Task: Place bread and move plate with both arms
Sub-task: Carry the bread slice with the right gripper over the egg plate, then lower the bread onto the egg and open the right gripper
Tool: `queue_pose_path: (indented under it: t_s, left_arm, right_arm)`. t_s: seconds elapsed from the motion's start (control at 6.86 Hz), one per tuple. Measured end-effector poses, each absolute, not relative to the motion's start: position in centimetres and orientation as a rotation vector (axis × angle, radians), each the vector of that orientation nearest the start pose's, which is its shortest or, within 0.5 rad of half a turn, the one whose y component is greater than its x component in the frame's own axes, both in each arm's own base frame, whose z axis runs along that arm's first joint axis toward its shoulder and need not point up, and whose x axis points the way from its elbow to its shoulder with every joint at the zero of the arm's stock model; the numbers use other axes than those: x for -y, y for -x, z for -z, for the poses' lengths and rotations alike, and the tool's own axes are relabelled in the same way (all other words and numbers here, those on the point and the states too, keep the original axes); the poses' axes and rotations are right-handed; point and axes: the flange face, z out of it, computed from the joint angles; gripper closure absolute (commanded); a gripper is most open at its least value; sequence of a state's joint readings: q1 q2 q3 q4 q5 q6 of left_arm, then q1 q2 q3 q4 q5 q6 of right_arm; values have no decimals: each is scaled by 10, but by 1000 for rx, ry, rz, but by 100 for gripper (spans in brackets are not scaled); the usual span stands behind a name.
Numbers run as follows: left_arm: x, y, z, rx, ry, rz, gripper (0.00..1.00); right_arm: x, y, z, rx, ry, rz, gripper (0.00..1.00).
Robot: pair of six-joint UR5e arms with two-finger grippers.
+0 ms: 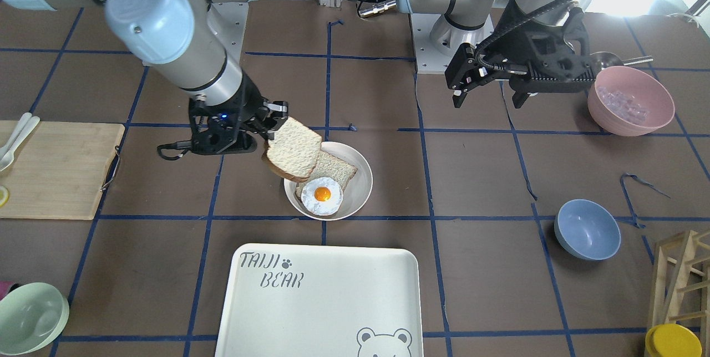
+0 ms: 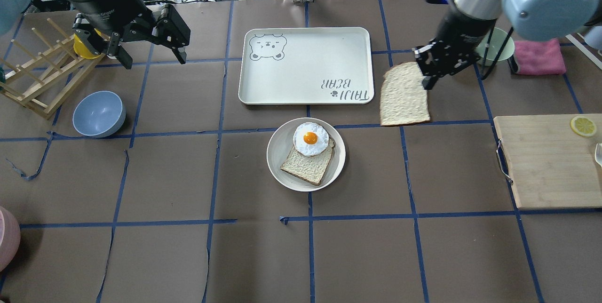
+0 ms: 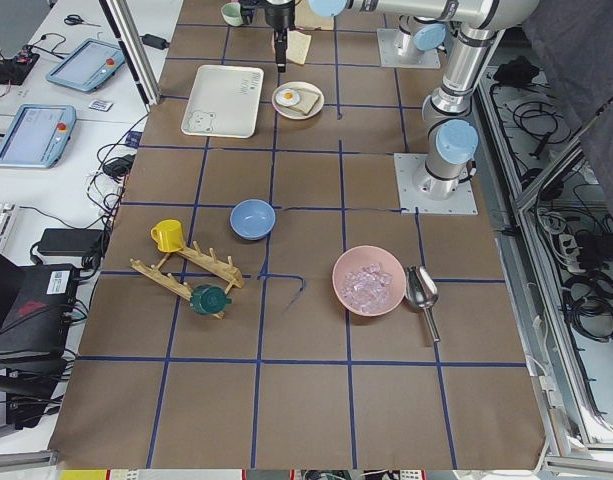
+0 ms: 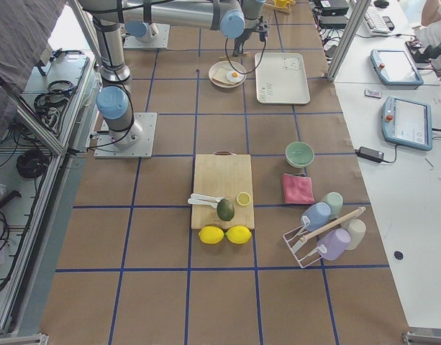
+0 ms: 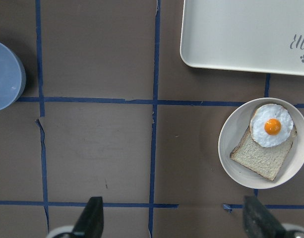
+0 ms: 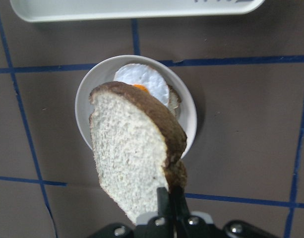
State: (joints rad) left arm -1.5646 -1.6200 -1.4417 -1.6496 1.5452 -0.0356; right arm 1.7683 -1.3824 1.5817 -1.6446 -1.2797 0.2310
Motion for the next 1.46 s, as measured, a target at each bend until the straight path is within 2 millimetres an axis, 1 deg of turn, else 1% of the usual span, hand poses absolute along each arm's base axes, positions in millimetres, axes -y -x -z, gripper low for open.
queue_pose_path:
  t_s: [0.15,0.29,0.44,0.58,0.73,0.88,1.17,1.46]
  left_arm:
    - [513,132,-518,-3166,66,4,0]
    - [514,132,-518,-3166,65,5,0]
    - [514,132,-518,-3166,65,6,0]
    - [514,132,-518,-3166,65,5,0]
    - [514,132,-518,-3165,65,5,0]
    - [514,132,-519,-3164,65,5,0]
    - [514,132,-519,-3165,65,6,0]
    - [513,132,-519,-3168,65,8,0]
  right_arm:
    - [497,-298,-383,-2824,-137,-265,100]
    - [488,-311,-358,-2795,-187,-249,100]
    - [479,-313,-331,-2781,-207,-210,100]
    - [475,-312,-311,-2775,-190,-166,100]
    - [474,-309,-297,-2775,-152,-155,100]
    - [474,-306,-287,-2775,-125,-161,100]
    - [470,-300,-273,-2781,-101,-180,100]
    - [472,-290,-266,-2779,-112,-172,100]
